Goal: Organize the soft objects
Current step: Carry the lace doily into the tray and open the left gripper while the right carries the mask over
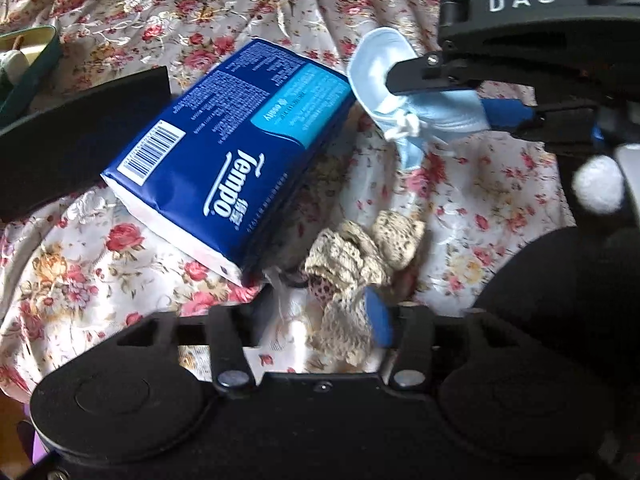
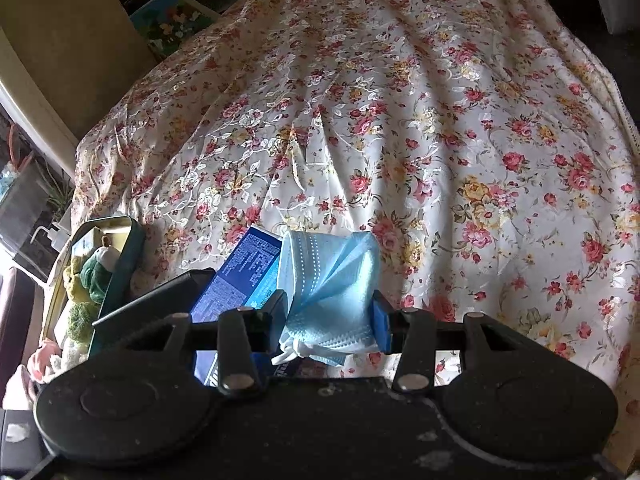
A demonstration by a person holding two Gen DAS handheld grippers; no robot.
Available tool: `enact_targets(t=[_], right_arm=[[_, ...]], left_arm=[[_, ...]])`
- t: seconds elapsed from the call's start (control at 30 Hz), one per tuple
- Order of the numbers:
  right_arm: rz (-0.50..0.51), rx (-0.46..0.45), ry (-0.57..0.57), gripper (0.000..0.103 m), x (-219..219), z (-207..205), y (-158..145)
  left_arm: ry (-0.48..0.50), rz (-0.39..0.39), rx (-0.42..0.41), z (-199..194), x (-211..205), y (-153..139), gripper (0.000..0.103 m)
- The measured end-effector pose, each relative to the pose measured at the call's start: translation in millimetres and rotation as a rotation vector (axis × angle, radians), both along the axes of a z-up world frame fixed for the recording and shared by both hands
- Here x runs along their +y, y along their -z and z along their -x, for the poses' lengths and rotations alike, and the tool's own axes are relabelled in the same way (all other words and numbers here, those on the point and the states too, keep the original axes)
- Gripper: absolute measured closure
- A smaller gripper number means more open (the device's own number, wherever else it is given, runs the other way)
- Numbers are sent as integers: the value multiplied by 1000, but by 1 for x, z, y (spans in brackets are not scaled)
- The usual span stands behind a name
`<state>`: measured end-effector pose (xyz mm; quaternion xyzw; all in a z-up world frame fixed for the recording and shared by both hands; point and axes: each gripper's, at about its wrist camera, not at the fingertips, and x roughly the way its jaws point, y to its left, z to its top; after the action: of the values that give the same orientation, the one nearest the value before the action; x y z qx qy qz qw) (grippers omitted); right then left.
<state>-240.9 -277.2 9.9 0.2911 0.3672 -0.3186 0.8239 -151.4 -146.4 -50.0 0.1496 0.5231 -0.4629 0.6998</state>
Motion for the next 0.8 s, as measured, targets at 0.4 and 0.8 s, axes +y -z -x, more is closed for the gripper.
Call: enact_targets(t=[0.4,0.8], right_arm=[[11,-15,16,59,-1,6,-1],[3,-39,34,59,-1,8,-2]], left_arm=[[41,54,11,5,-13,6,54],[47,139,-23,4,22,-30,56]])
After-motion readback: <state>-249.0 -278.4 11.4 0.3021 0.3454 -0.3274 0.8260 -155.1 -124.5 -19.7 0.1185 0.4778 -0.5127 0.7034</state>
